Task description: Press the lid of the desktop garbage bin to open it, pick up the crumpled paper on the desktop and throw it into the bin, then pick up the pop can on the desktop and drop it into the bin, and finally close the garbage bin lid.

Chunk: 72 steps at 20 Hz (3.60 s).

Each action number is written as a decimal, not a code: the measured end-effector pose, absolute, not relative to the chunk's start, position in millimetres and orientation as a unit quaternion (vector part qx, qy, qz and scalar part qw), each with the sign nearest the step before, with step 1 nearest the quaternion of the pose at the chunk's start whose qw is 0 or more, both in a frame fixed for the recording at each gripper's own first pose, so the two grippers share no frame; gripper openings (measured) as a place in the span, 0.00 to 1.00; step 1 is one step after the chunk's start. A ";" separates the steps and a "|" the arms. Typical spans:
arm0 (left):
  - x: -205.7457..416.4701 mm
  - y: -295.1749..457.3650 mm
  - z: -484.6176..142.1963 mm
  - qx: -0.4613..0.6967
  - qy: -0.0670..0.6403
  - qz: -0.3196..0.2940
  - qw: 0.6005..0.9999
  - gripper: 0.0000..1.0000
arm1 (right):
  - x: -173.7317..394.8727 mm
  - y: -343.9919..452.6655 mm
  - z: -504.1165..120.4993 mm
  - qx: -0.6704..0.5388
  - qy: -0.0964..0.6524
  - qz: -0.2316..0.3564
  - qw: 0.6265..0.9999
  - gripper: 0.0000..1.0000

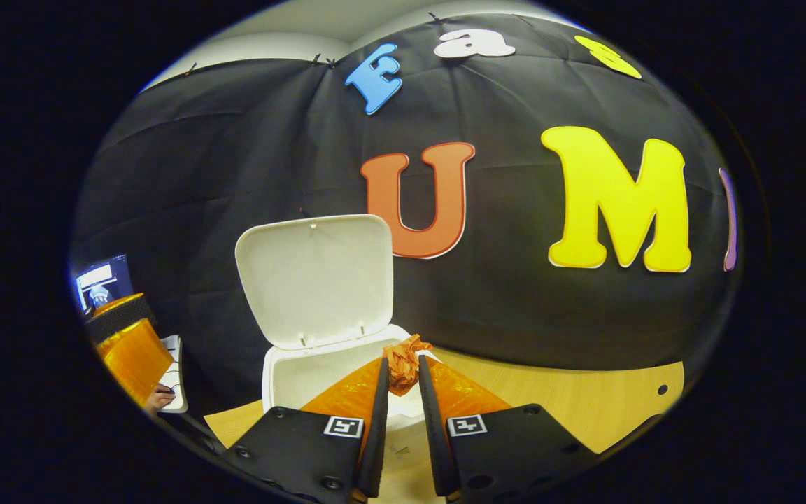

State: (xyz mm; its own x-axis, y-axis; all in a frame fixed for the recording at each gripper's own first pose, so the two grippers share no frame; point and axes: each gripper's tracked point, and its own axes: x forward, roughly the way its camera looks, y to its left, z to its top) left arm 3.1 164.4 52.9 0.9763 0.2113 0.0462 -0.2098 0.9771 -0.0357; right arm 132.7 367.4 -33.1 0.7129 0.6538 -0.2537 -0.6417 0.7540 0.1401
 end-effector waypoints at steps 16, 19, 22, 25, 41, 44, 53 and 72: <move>4.2 182.2 33.3 -0.037 -0.011 0.121 0.992 1.00 | 128.8 384.9 -41.7 0.024 0.143 0.374 0.916 0.42; 6.5 174.6 30.1 -0.040 -0.009 0.113 0.993 1.00 | 124.2 364.9 -30.8 0.026 0.130 0.361 0.923 0.43; 9.9 164.8 29.4 -0.044 -0.009 0.103 0.994 1.00 | 118.9 341.6 -21.3 0.027 0.118 0.344 0.931 0.51; 14.6 152.0 27.2 -0.042 -0.008 0.092 0.995 1.00 | 114.7 317.2 -14.1 0.024 0.105 0.323 0.940 0.61; 54.6 43.6 -17.8 -0.028 0.039 -0.018 0.999 1.00 | 108.6 141.3 12.1 0.067 0.077 0.170 0.980 0.90; 63.8 10.7 -40.2 -0.020 0.059 -0.054 0.997 1.00 | 99.9 110.8 16.8 0.058 0.067 0.138 0.986 0.88; 95.9 -62.5 -158.2 0.007 0.159 -0.127 0.979 1.00 | 69.9 44.0 11.3 0.036 0.066 0.057 0.996 0.90; 119.2 -108.4 -289.7 -0.016 0.313 -0.150 0.938 1.00 | 58.4 41.6 -20.3 0.027 0.111 0.032 0.993 0.93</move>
State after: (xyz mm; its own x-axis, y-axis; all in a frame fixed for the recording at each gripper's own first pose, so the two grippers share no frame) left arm 119.2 -108.4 -289.7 0.7590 -0.2919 -0.5820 0.2724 0.9543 -0.1233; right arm 58.4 41.6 -20.3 0.9732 0.0700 -0.2189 -0.0579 0.9964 0.0613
